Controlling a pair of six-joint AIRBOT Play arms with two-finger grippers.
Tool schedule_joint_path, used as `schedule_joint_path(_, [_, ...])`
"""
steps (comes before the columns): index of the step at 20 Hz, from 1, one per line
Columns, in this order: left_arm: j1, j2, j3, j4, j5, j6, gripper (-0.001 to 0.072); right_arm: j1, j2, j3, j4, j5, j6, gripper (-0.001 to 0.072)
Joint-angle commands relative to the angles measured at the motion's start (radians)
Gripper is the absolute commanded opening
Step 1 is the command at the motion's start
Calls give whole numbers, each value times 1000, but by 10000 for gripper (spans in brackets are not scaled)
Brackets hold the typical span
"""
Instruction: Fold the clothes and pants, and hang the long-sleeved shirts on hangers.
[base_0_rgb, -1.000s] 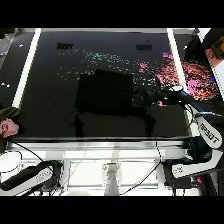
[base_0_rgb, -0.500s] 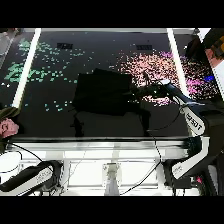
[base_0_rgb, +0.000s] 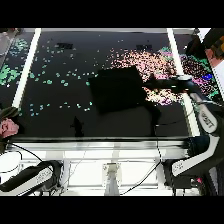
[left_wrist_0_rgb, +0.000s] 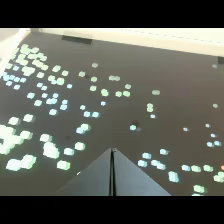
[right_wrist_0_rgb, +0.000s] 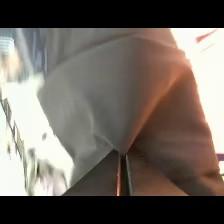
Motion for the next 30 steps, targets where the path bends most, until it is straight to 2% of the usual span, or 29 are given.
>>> schedule_joint_path(1, [1,1,0,0,0,0,7,-215,130,1,-269,19,167,9])
schedule_joint_path(3, [1,1,0,0,0,0,7,-351,233,-10,-456,118,266,10])
schedule_joint_path(7, [1,1,0,0,0,0,7,-624,455,-57,-648,256,329,10])
schedule_joint_path(12, [1,1,0,0,0,0,8,-943,629,-57,-871,378,374,10])
schedule_joint_path(16, [1,1,0,0,0,0,7,-1130,660,-56,-965,454,371,16])
schedule_joint_path(17, [1,1,0,0,0,0,8,-1154,660,-56,-955,462,379,66])
schedule_joint_path(19, [1,1,0,0,0,0,8,-1171,658,-56,-841,450,453,483])
schedule_joint_path(20, [1,1,0,0,0,0,7,-1170,656,-51,-733,435,444,531])
schedule_joint_path(22, [1,1,0,0,0,0,7,-1159,656,-33,-438,349,372,530])
schedule_joint_path(24, [1,1,0,0,0,0,7,-1127,656,3,-98,275,227,528])
schedule_joint_path(26, [1,1,0,0,0,0,8,-1069,656,54,145,206,116,528])
schedule_joint_path(28, [1,1,0,0,0,0,8,-999,656,122,237,137,73,528])
schedule_joint_path(30, [1,1,0,0,0,0,7,-925,656,200,235,81,73,528])
